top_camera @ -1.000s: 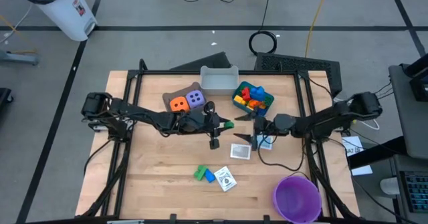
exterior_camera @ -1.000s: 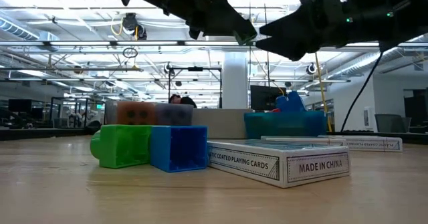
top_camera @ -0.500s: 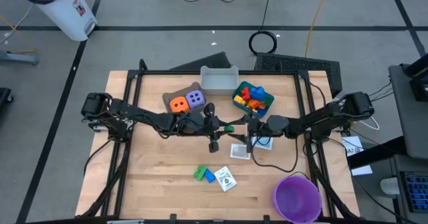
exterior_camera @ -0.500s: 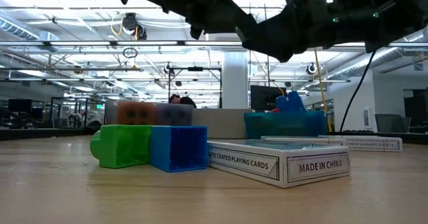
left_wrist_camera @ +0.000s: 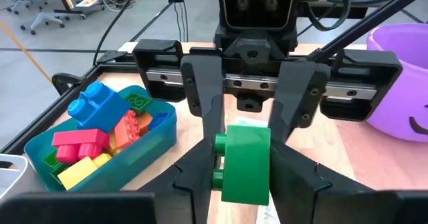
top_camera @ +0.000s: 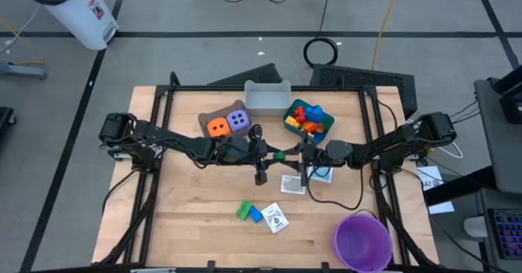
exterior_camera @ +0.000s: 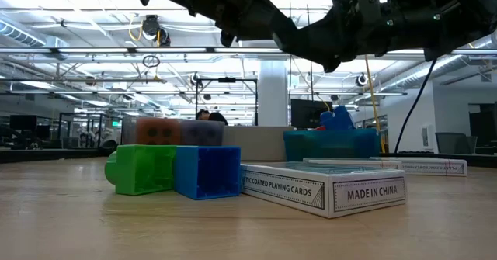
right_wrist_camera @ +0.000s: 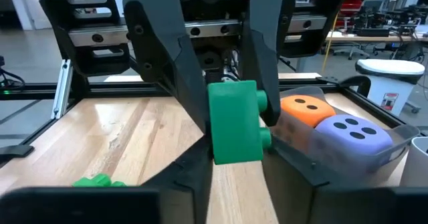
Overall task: Pick & Place Toys
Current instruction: Put the green 4 studs game piece into the blue bin
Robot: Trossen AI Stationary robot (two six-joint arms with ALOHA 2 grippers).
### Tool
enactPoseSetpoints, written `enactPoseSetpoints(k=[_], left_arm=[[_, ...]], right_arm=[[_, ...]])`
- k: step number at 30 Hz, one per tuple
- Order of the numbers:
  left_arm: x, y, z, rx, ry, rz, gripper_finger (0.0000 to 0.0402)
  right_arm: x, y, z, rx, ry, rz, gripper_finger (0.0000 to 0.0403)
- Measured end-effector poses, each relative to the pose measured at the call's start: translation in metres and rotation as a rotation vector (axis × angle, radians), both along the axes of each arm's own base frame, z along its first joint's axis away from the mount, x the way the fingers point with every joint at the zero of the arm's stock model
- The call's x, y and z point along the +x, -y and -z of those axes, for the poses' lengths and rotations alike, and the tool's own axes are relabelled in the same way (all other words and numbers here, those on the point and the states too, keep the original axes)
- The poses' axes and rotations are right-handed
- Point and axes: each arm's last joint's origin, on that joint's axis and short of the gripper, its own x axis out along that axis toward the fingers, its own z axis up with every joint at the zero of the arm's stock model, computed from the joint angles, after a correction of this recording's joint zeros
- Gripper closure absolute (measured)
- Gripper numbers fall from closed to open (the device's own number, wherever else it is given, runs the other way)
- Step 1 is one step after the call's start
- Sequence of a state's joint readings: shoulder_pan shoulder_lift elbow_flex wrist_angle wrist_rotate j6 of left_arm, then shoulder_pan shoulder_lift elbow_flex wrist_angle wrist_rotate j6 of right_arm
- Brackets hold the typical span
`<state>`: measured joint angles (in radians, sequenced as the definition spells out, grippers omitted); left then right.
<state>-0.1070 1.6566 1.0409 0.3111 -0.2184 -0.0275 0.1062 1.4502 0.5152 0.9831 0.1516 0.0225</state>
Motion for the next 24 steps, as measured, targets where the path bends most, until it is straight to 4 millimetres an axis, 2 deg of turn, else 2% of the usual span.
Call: enactPoseSetpoints(k=[4,10,12,18,21,24], left_arm=[[0.000,0.000,0.000,0.001,-0.003,-0.001,0.0266],[-0.001,0.000,-0.002,-0.008,0.011,-0.016,0.0238],[-0.004,0.000,-0.009,-0.009,0.025,-0.012,0.0218],[-0.023,-0.003,-0.048,0.047,0.132,0.016,0.0168],[-0.029,-0.003,-0.055,0.049,0.145,0.019,0.0157],[-0.032,-0.003,-0.057,0.054,0.133,0.019,0.0154]], right_arm=[[0.000,-0.001,0.000,0.005,0.002,-0.030,0.0334],[0.000,-0.001,-0.001,0.012,0.008,-0.040,0.0345],[0.000,-0.001,-0.002,0.019,0.018,-0.040,0.0353],[-0.002,0.001,-0.001,0.015,-0.027,-0.046,0.0378],[-0.004,0.003,-0.004,0.011,-0.029,-0.037,0.0400],[-0.008,0.004,-0.007,0.010,-0.058,-0.035,0.0399]])
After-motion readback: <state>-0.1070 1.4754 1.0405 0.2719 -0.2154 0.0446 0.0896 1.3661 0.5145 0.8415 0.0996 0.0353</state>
